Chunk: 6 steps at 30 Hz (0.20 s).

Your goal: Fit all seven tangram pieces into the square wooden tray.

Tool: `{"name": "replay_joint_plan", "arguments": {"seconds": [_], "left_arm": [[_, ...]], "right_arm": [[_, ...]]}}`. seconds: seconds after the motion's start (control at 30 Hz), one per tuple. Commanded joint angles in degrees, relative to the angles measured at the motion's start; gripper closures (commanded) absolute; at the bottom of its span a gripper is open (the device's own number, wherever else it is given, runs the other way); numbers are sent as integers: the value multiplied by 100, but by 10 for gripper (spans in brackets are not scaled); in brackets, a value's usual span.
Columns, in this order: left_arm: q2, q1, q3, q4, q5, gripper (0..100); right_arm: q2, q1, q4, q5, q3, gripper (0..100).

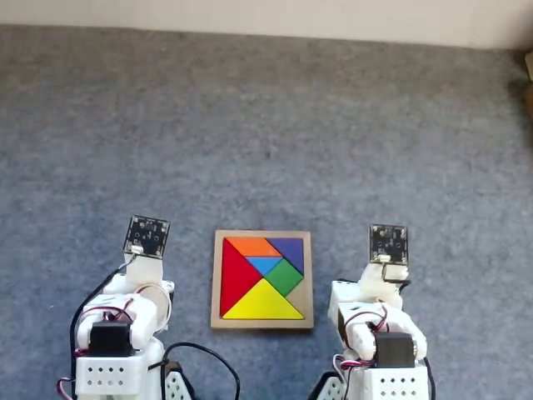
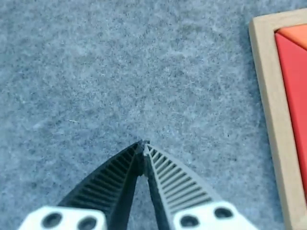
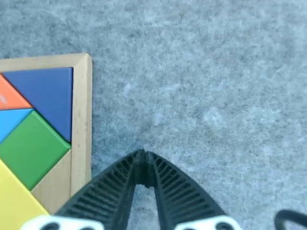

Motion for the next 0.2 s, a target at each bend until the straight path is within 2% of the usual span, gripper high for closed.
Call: {"name": "replay_joint_plan", "arguments": {"seconds": [0.0, 0.17], "left_arm": [[-154, -66, 119, 35, 18, 993], [-154, -66, 119, 35, 18, 993]], "right_arm": [[-92, 66, 48, 53, 778, 994], [-92, 66, 48, 53, 778, 994]]}}
